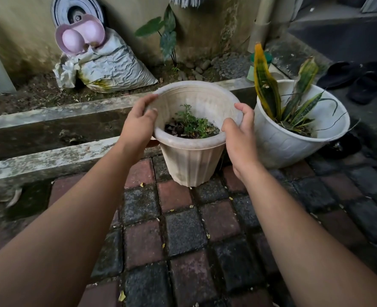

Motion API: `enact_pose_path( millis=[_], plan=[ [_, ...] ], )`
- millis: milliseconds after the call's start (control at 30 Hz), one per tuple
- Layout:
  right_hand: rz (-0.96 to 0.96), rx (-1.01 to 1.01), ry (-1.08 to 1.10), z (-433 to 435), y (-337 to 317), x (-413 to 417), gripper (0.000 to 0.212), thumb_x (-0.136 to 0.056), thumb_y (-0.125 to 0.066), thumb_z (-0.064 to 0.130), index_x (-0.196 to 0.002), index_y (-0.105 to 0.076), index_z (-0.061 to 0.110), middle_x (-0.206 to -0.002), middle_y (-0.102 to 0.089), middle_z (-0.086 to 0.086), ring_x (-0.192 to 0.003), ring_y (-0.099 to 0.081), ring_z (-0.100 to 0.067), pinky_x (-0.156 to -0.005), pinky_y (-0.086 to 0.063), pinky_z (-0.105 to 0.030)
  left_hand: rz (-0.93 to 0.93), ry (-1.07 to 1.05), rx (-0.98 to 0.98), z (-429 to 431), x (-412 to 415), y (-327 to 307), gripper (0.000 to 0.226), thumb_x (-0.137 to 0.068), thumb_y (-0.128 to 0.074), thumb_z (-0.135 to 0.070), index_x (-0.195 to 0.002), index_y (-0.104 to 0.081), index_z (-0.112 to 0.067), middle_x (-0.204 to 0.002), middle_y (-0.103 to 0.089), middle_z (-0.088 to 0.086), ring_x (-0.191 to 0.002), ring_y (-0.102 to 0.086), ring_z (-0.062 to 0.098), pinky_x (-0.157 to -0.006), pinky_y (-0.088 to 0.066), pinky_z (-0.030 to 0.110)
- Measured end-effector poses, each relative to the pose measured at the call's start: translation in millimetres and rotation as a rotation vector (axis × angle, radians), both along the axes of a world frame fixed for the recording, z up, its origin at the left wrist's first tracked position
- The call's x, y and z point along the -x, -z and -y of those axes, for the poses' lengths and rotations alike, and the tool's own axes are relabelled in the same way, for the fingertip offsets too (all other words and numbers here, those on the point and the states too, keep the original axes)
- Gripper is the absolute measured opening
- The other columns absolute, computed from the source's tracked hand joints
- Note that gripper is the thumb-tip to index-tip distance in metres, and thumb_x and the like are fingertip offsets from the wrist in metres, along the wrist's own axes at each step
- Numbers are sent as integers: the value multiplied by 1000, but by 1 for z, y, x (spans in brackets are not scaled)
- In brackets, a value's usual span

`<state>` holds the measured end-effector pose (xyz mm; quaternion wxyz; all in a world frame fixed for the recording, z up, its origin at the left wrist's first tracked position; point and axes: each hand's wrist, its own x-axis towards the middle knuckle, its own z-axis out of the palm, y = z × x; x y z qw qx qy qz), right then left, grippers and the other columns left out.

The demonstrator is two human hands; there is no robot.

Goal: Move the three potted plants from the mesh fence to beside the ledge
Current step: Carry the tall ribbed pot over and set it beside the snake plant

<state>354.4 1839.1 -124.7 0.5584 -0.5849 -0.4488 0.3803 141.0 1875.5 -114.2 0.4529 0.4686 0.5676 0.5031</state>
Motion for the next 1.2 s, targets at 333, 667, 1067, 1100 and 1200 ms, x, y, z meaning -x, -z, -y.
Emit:
enact_pose_path(
  millis=[333,667,1067,1100,1200],
  plan=[
    [75,-53,8,-1,9,0,56,-104,-44,18,-158,-34,29,-114,-41,33,-82,-39,46,-70,-42,1,-160,52,-29,11,0,1,46,-114,-35,-28,-159,-39,-34,-166,-39,2,-151,-41,27,-125,-39,51],
    [175,-125,68,3,10,7,32,-98,-49,14,-123,-65,26,-88,-63,2,-67,-49,-4,-64,-42,-22,-432,-211,-65,16,-8,-8,22,-104,-49,-31,-120,-63,-39,-107,-74,-5,-69,-63,16,-64,-55,39],
    [739,219,-159,83,-258,-27,17,-90,-70,7,-106,-75,7,-109,-74,-16,-104,-69,-33,-87,-41,-21,-667,313,193,85,-27,-276,56,-98,-67,-30,-148,-40,-34,-151,-34,16,-151,-25,37,-127,-24,51],
    [742,211,-141,96,-301,-35,16,-89,-70,7,-104,-76,6,-107,-75,-17,-103,-69,-34,-88,-43,-24,-620,325,187,96,-28,-314,53,-98,-68,-27,-146,-45,-33,-148,-37,14,-150,-29,35,-124,-26,42],
    [737,214,0,136,-437,-63,18,-87,-69,7,-104,-75,3,-106,-75,-16,-102,-69,-35,-89,-48,-34,-559,354,124,130,-36,-431,47,-97,-66,-25,-140,-51,-32,-142,-46,7,-145,-39,28,-116,-33,34]
  ],
)
